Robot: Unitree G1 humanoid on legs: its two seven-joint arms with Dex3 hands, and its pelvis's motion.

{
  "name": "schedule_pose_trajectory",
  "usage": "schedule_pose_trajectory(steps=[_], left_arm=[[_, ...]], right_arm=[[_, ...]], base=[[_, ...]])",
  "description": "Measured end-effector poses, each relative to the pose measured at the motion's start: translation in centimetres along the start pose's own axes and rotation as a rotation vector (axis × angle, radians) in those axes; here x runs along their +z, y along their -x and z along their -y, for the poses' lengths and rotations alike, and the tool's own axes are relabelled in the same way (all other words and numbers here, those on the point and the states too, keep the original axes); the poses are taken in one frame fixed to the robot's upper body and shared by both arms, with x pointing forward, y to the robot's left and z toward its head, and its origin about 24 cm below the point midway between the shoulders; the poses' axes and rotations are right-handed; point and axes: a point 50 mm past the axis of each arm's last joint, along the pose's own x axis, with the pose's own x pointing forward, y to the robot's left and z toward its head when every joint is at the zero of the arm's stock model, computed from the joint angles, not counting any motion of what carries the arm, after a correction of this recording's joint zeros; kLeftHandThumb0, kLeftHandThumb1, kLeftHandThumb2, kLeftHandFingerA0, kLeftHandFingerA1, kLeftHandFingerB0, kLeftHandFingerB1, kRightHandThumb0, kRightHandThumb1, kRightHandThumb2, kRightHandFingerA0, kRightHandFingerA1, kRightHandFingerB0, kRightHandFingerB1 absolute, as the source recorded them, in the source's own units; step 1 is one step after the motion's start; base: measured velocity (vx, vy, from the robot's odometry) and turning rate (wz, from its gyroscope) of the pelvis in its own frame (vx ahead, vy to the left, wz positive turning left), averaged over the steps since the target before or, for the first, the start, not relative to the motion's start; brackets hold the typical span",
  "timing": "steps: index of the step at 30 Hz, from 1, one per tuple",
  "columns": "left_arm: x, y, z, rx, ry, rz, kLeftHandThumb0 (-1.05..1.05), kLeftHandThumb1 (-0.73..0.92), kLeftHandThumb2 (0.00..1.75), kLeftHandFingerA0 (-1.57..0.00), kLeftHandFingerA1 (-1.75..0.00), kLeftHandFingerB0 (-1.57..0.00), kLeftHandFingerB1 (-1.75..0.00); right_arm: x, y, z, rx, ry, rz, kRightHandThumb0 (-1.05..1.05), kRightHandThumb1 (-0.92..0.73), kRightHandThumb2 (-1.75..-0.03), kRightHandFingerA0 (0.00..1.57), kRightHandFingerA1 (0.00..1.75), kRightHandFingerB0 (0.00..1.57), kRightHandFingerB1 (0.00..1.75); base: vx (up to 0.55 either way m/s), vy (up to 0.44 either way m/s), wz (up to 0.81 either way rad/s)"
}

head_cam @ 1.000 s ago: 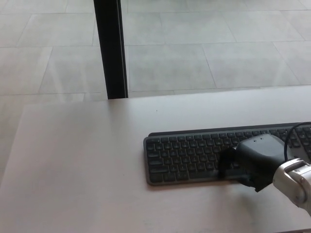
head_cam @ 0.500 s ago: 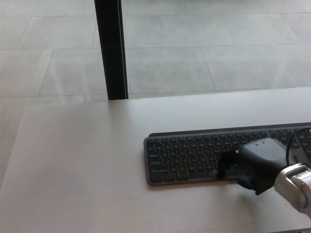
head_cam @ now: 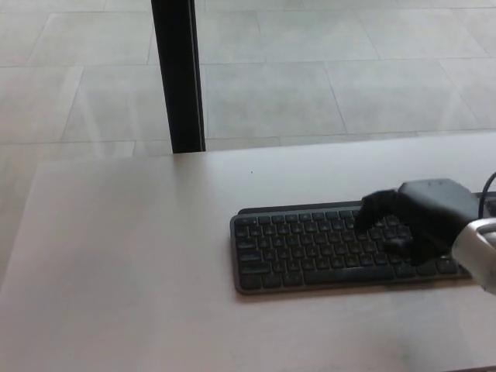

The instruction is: The robot uses its right fingers to click on the space key of the black keyboard placed on the center of the white desk.

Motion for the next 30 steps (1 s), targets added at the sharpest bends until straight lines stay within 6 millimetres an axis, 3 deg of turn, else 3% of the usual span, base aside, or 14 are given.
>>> schedule_pose_trajectory(steps=[3,4,6,7,10,11,13,14,16,17,19,22,25,30], left_arm=[[0.0,0.0,0.0,-0.001,-0.004,-0.001,-0.47,0.52,0.56,-0.79,-0.68,-0.74,-0.54],[0.0,0.0,0.0,-0.001,-0.004,-0.001,-0.47,0.51,0.56,-0.80,-0.69,-0.75,-0.55],[0.0,0.0,0.0,0.001,-0.005,-0.001,-0.46,0.51,0.56,-0.79,-0.68,-0.75,-0.55],[-0.1,0.0,-0.1,0.001,-0.005,-0.002,-0.47,0.52,0.56,-0.78,-0.69,-0.73,-0.55],[-0.1,0.0,-0.1,0.001,-0.006,-0.003,-0.47,0.52,0.56,-0.77,-0.69,-0.74,-0.55],[-0.1,0.0,-0.1,0.002,-0.007,-0.003,-0.47,0.51,0.56,-0.78,-0.70,-0.74,-0.55],[-0.1,0.0,-0.1,0.002,-0.008,-0.003,-0.45,0.52,0.56,-0.78,-0.67,-0.74,-0.55],[-0.1,0.0,-0.1,0.002,-0.008,-0.004,-0.45,0.51,0.55,-0.80,-0.68,-0.75,-0.55],[-0.2,0.1,-0.2,0.003,-0.008,-0.005,-0.47,0.51,0.56,-0.78,-0.67,-0.75,-0.56],[-0.2,0.1,-0.2,0.003,-0.009,-0.005,-0.47,0.52,0.56,-0.77,-0.68,-0.74,-0.56],[-0.2,0.1,-0.2,0.003,-0.009,-0.006,-0.47,0.52,0.56,-0.77,-0.68,-0.74,-0.56],[-0.3,0.1,-0.2,0.004,-0.010,-0.007,-0.45,0.52,0.56,-0.78,-0.71,-0.75,-0.57],[-0.3,0.1,-0.3,0.004,-0.011,-0.008,-0.46,0.53,0.56,-0.79,-0.71,-0.75,-0.57],[-0.3,0.1,-0.3,0.004,-0.012,-0.009,-0.48,0.51,0.56,-0.81,-0.73,-0.77,-0.57]], right_arm=[[-0.2,-0.1,2.2,-0.069,-0.051,-0.001,-0.13,-0.60,-0.63,0.79,1.70,0.74,0.50],[-0.3,-0.1,3.0,-0.092,-0.064,-0.003,-0.23,-0.47,-0.87,1.09,1.30,0.67,0.66],[-0.9,0.2,4.8,-0.151,-0.100,-0.015,-0.23,-0.44,-0.86,1.12,1.31,0.66,0.65],[-1.2,0.3,5.5,-0.172,-0.115,-0.021,-0.11,-0.59,-0.60,0.79,1.75,0.73,0.46],[-2.5,1.2,7.5,-0.242,-0.161,-0.053,-0.14,-0.59,-0.59,0.80,1.75,0.69,0.47],[-3.0,1.5,8.0,-0.263,-0.175,-0.065,-0.26,-0.42,-0.85,1.17,1.34,0.60,0.62],[-4.1,2.6,9.4,-0.321,-0.202,-0.094,-0.24,-0.43,-0.82,1.17,1.37,0.55,0.60],[-4.6,3.2,10.1,-0.354,-0.215,-0.108,-0.16,-0.57,-0.58,0.87,1.64,0.62,0.49],[-5.7,4.5,11.1,-0.409,-0.240,-0.136,-0.24,-0.56,-0.59,0.90,1.52,0.57,0.50],[-6.3,5.3,11.5,-0.437,-0.254,-0.153,-0.34,-0.58,-0.59,0.99,1.36,0.57,0.46],[-7.2,6.5,11.8,-0.473,-0.277,-0.178,-0.34,-0.58,-0.59,0.99,1.36,0.57,0.46],[-9.0,8.9,12.1,-0.535,-0.316,-0.238,-0.47,-0.54,-0.56,1.10,1.10,0.67,0.44],[-10.9,11.6,11.6,-0.589,-0.363,-0.312,-0.60,-0.55,-0.58,1.14,1.00,0.68,0.44],[-13.5,15.8,10.2,-0.659,-0.434,-0.432,-0.53,-0.57,-0.57,1.04,0.95,0.66,0.49]], base=[[0.00,0.000,0.00],[0.00,0.000,0.00],[0.00,0.000,0.00],[0.00,0.000,0.00],[0.00,0.000,0.00],[0.00,0.000,0.00],[0.00,0.000,0.00],[0.00,0.000,0.00],[0.00,0.000,0.00],[0.00,0.000,0.00],[0.00,0.000,0.00],[0.00,0.000,0.00],[0.00,0.000,0.00],[0.00,0.000,0.00]])
